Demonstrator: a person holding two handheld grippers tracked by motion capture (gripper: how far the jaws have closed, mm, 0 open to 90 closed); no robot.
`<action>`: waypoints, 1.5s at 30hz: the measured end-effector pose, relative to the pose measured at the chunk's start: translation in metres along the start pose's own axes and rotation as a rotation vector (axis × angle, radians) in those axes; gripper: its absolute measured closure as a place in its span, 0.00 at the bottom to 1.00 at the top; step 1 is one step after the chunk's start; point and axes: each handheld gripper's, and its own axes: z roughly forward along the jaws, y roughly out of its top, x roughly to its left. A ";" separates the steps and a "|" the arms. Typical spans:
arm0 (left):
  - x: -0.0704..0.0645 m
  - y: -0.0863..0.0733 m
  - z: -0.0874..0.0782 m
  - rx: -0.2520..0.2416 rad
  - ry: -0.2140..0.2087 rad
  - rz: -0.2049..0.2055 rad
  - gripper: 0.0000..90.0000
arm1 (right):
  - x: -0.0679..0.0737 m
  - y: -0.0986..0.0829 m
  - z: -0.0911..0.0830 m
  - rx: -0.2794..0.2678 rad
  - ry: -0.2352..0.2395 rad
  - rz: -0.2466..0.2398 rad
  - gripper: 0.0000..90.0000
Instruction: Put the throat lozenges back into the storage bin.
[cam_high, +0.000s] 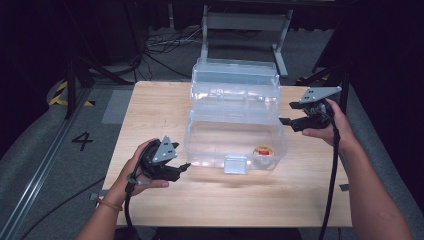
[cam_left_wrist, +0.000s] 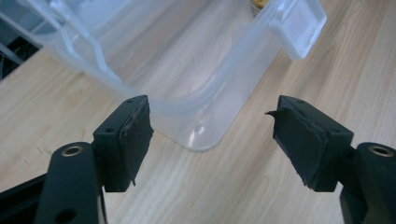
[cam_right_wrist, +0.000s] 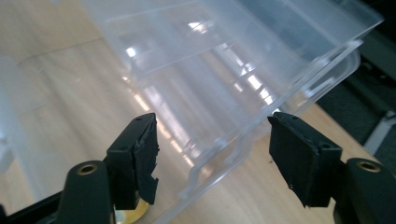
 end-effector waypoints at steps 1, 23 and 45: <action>0.000 0.006 0.002 0.007 -0.003 0.007 0.32 | -0.002 0.004 0.001 -0.002 -0.001 0.006 0.37; 0.019 0.044 0.071 0.338 -0.148 0.087 0.56 | -0.026 0.071 0.071 0.089 0.019 -0.082 0.49; 0.008 0.048 0.101 0.486 -0.218 0.187 0.84 | -0.014 0.094 0.095 0.237 0.070 -0.236 0.86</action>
